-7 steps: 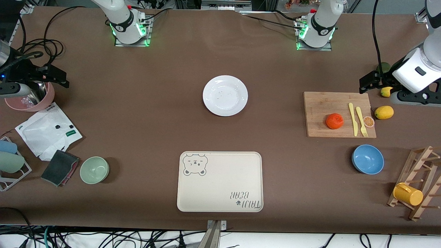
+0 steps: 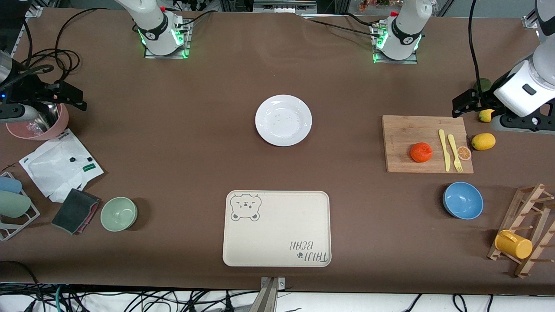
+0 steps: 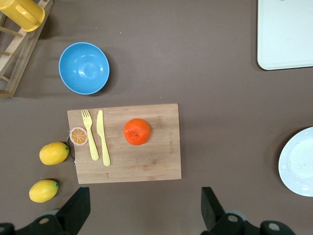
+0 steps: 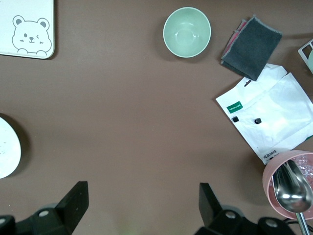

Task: Place orange and plate with both arms

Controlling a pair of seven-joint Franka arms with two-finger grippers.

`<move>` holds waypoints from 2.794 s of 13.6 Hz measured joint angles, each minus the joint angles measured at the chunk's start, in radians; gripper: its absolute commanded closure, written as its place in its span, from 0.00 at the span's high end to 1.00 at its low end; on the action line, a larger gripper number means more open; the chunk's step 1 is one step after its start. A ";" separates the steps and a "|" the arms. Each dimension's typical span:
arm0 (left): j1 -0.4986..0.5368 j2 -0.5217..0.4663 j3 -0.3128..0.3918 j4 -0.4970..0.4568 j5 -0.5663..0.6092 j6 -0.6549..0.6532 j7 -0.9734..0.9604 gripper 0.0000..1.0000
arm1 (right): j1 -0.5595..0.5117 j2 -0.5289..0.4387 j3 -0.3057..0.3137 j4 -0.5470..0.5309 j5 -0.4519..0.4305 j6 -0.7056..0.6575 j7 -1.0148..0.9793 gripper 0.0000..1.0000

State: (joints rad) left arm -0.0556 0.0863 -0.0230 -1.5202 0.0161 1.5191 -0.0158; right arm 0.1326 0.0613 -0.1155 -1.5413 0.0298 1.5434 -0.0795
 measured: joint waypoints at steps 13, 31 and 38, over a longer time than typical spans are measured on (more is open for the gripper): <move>0.000 0.000 0.000 0.000 0.000 0.000 0.000 1.00 | 0.000 0.000 0.000 0.000 0.000 0.000 0.000 1.00; 0.002 0.005 0.005 0.000 0.003 -0.002 0.000 1.00 | -0.001 0.011 -0.005 -0.001 0.000 -0.018 0.000 1.00; 0.026 0.149 0.008 -0.006 0.003 0.006 0.001 1.00 | -0.002 0.011 -0.006 -0.001 0.000 -0.018 0.001 1.00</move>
State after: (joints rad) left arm -0.0298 0.2354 -0.0145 -1.5264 0.0196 1.5250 -0.0147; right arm 0.1309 0.0725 -0.1211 -1.5419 0.0298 1.5258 -0.0787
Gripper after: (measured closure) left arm 0.000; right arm 0.000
